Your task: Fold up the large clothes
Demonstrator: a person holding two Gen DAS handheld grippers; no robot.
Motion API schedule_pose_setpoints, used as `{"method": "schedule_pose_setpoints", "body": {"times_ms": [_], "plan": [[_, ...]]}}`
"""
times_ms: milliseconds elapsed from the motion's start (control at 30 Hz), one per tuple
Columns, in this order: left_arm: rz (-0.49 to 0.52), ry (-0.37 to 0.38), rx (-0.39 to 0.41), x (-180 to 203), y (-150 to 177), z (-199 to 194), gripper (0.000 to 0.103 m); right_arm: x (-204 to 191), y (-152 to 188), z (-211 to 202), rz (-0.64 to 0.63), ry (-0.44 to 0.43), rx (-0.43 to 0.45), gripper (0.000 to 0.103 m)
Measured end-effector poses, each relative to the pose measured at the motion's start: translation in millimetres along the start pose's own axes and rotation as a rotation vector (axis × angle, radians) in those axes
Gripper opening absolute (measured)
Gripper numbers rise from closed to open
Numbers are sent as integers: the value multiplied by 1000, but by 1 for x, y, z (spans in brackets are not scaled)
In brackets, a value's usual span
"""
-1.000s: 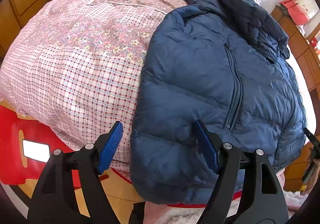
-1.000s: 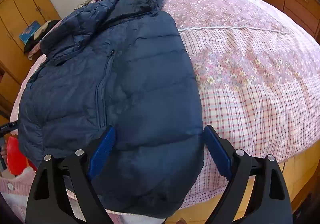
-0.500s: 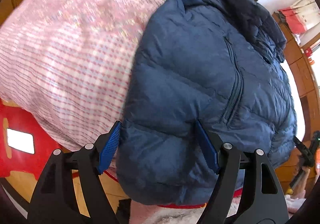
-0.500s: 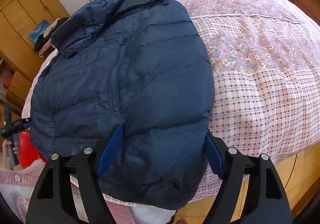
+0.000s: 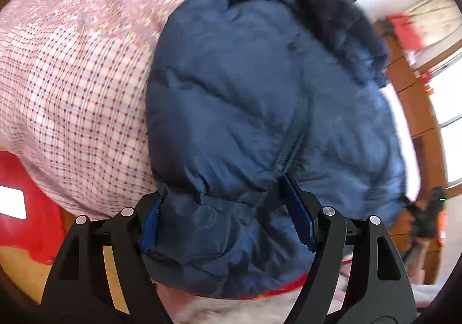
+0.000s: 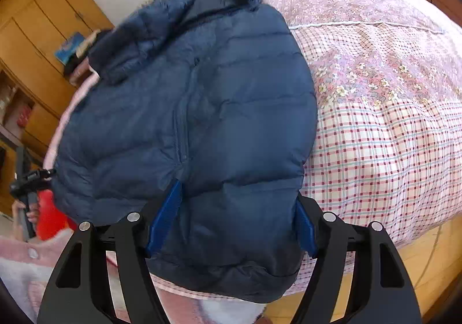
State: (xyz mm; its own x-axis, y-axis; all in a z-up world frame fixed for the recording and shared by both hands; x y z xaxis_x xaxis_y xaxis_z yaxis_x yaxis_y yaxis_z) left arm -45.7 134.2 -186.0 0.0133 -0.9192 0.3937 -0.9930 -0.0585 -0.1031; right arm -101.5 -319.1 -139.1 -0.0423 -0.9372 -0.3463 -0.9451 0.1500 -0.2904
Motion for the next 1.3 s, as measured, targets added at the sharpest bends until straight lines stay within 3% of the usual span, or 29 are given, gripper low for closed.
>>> {"method": "schedule_pose_setpoints", "body": {"times_ms": [100,167,200,267,367,567,800,1100,1300], "plan": [[4,-21,2,4,0,5,73,-4,0,3,-14,6,-3,69],[14,-3,8,12,-2,6,58,-8,0,5,-23,10,1,51],[17,2,14,19,-4,8,45,-10,-2,4,-24,3,5,39],[14,-6,40,24,-9,-2,23,-16,-5,-2,-7,-50,29,26],[-7,43,65,31,-15,-20,11,-22,-13,-23,14,-111,99,15],[45,57,110,49,-4,-62,9,-46,-24,-66,-19,-92,215,10],[97,78,165,53,15,-112,8,-64,-17,-105,-63,-121,286,9],[99,121,263,65,22,-181,8,-59,-20,-156,-27,-191,383,9],[101,121,354,83,-37,-192,8,-58,-82,-168,-31,-204,455,9]]}}
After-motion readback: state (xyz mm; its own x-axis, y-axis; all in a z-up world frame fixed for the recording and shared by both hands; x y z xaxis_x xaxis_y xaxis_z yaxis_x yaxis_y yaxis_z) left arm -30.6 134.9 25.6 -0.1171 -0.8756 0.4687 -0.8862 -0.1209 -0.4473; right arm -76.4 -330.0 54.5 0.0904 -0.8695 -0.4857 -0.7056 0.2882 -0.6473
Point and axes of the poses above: each gripper's, at about its wrist camera, not at the fingertips, and z roughly the way its jaws point, x to its right, y to its underside, the point moved 9 cm from there along z, roughly the way its jaws point, and after that the axes turned 13 degrees about -x, right-handed, at the moved point
